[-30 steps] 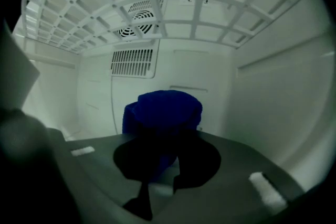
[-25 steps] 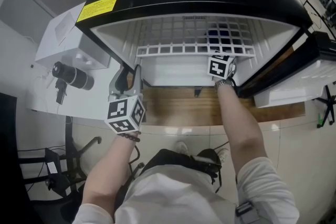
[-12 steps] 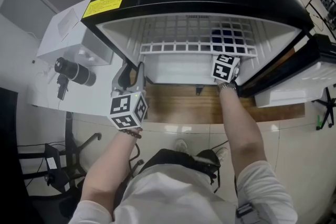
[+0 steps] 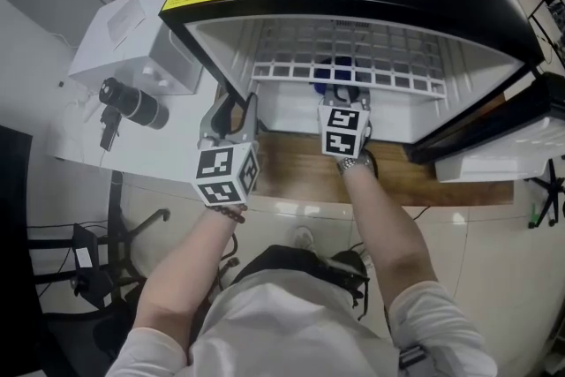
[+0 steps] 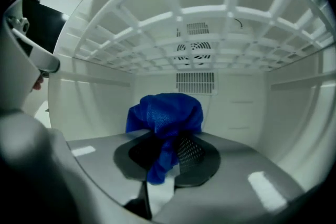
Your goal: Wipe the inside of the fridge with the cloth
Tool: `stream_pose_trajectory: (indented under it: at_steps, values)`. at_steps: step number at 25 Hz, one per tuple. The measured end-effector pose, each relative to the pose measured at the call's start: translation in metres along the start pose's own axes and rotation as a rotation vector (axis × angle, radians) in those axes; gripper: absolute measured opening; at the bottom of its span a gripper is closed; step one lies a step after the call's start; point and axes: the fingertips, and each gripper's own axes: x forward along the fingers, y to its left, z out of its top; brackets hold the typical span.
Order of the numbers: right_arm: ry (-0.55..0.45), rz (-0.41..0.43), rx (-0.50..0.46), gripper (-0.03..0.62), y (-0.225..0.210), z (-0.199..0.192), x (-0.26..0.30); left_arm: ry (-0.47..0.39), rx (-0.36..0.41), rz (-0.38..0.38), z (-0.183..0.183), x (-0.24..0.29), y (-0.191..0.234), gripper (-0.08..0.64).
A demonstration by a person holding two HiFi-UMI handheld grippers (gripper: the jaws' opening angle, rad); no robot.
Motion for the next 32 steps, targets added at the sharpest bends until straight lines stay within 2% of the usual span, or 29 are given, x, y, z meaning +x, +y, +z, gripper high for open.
stream_pose_trajectory:
  at_steps: [7, 13, 21, 32]
  values:
    - [0.044, 0.125, -0.003, 0.071, 0.074, -0.006, 0.02, 0.0, 0.001, -0.015, 0.0, -0.001, -0.001, 0.135]
    - [0.115, 0.181, -0.009, 0.071, 0.105, -0.023, 0.044, -0.008, 0.016, -0.036, 0.0, 0.0, -0.002, 0.135]
    - [0.195, 0.16, -0.065, 0.071, 0.109, -0.04, 0.059, -0.014, 0.012, -0.045, 0.0, -0.001, -0.001, 0.135]
    - [0.262, 0.083, -0.09, 0.071, 0.078, -0.048, 0.056, -0.013, 0.015, -0.044, 0.0, -0.002, -0.001, 0.135]
